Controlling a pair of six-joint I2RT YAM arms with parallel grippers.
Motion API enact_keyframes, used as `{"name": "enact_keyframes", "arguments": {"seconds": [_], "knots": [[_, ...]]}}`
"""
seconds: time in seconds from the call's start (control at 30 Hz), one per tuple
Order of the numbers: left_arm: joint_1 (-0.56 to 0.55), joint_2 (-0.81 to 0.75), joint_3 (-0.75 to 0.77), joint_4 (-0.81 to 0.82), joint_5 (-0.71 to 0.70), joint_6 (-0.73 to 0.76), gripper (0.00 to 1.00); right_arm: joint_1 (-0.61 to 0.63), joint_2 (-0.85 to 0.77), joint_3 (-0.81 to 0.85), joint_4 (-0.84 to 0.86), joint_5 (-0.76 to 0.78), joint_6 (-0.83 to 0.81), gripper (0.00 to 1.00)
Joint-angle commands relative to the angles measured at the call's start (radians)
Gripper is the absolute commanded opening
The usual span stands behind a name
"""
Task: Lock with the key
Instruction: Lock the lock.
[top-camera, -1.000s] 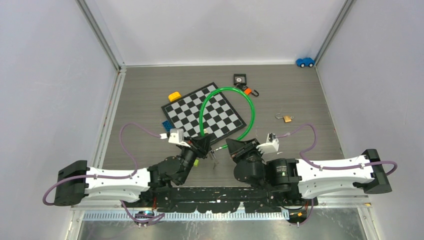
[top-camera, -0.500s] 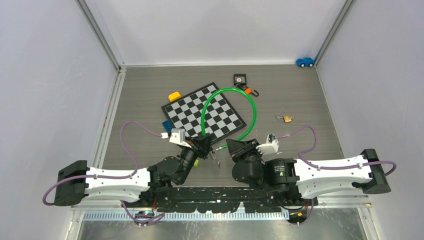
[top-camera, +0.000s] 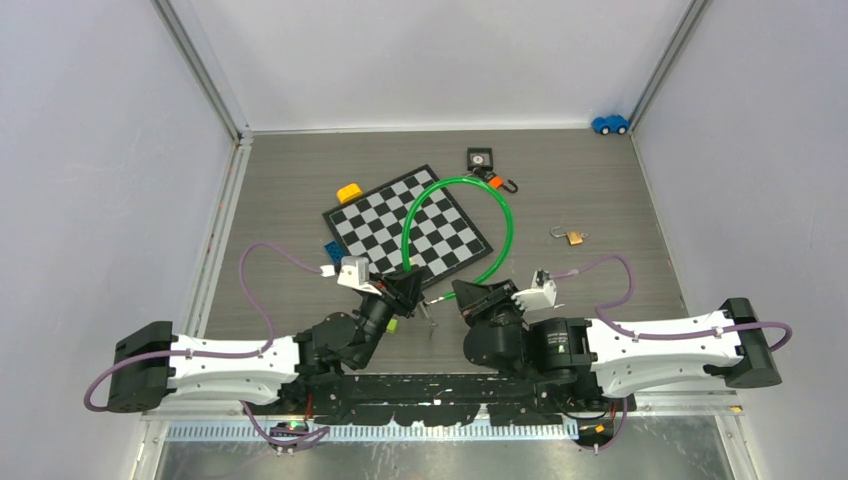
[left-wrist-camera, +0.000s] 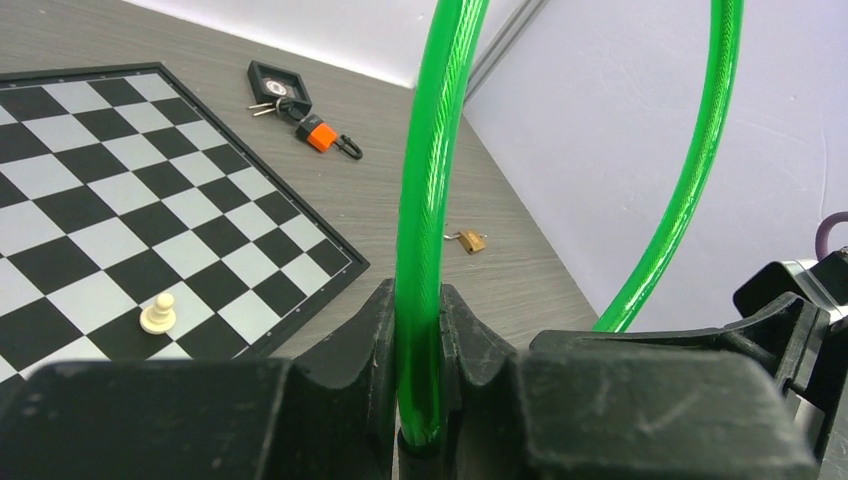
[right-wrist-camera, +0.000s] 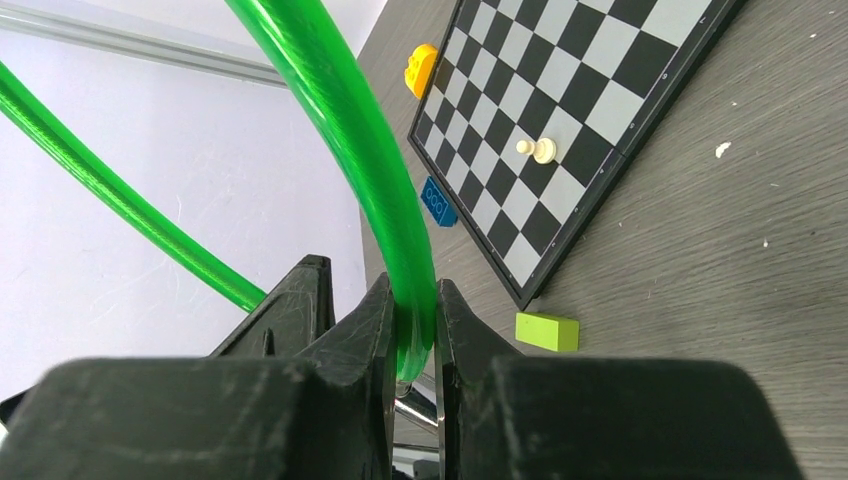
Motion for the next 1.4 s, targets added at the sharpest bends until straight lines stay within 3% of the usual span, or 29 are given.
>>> {"name": "enact_keyframes", "arguments": {"seconds": [0.0, 0.47, 0.87, 1.2, 1.37], "knots": [[-0.003, -0.009, 0.034, 0.075, 0.025, 0.032, 0.00, -0.004, 0.012, 0.008, 0.020, 0.035, 0.023, 0.00], [-0.004, 0.025, 0.043, 0.100, 0.032, 0.033, 0.00, -0.004, 0.034, -0.023, 0.146, -0.006, -0.001, 0.00], [-0.004, 0.052, 0.051, 0.164, 0.019, 0.087, 0.00, -0.004, 0.130, -0.086, 0.292, -0.110, 0.096, 0.00], [-0.004, 0.057, 0.059, 0.137, 0.049, 0.091, 0.00, -0.003, 0.085, -0.142, 0.461, -0.120, -0.018, 0.00], [-0.004, 0.056, 0.079, 0.089, 0.066, 0.081, 0.31, -0.004, 0.023, -0.180, 0.461, -0.090, -0.005, 0.00]]}}
